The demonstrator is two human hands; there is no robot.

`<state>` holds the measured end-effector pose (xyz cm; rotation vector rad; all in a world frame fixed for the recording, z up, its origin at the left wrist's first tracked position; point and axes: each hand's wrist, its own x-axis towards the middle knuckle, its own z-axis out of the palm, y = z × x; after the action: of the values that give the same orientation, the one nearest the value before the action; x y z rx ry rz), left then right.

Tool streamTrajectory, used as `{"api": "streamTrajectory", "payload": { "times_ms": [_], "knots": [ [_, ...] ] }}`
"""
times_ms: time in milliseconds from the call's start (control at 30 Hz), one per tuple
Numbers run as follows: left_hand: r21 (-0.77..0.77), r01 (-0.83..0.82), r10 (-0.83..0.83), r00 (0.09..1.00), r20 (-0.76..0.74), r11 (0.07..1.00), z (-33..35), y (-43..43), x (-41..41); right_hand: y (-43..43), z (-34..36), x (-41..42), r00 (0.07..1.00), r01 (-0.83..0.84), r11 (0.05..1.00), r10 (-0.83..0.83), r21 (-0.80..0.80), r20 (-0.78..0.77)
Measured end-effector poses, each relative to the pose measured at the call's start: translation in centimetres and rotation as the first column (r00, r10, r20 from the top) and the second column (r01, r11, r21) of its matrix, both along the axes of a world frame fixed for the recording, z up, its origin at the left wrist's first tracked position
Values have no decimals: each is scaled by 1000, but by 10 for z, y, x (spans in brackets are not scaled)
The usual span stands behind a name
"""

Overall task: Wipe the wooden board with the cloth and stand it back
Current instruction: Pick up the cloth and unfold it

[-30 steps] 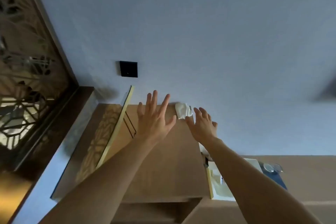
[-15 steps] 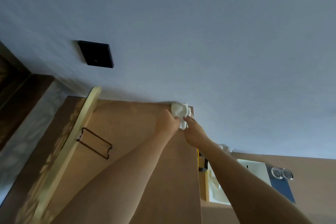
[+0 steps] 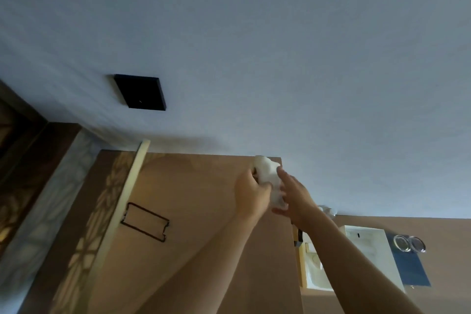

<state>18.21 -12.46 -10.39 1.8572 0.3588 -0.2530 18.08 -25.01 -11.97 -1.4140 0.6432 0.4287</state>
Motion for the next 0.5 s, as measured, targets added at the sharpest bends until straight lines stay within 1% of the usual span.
{"api": "streamTrajectory", "payload": {
  "times_ms": [33,67,100,167,200,233,267,300,333,367,400,433,467,500],
  "knots": [
    [38,36,-38,998,45,999,11,11,-14,7,7,-6,998,-30,980,40,199,-46],
    [95,72,-80,994,80,993,21,24,-27,17,12,-13,996,-51,935,73,352,-49],
    [155,117,-133,987,95,981,31,39,-41,28,17,-23,996,-66,894,86,444,-26],
    [262,255,-288,953,98,931,55,72,-71,54,26,-47,997,-77,860,65,505,42],
    [358,323,-383,917,109,876,69,91,-87,68,29,-61,997,-76,849,47,524,69],
    [502,327,-457,875,158,801,82,111,-102,82,31,-76,996,-69,838,32,541,78],
    [647,247,-501,831,242,722,95,133,-114,95,32,-90,997,-52,830,15,556,71],
    [741,102,-509,787,348,664,108,156,-121,108,32,-105,999,-26,822,-6,569,54],
    [785,-48,-484,764,427,617,118,178,-125,120,30,-119,999,3,817,-29,577,36],
    [809,-155,-431,781,452,567,127,198,-124,132,28,-132,999,36,821,-52,570,12],
    [844,-174,-371,840,397,508,135,215,-121,143,26,-144,997,80,836,-78,543,-27],
    [876,-103,-307,912,273,471,141,228,-115,153,24,-156,992,125,856,-103,501,-70],
    [880,11,-262,956,130,475,143,237,-109,161,21,-166,986,160,874,-125,458,-106],
    [850,113,-248,969,21,514,140,242,-104,169,19,-174,983,177,890,-137,420,-125]
  ]
}}
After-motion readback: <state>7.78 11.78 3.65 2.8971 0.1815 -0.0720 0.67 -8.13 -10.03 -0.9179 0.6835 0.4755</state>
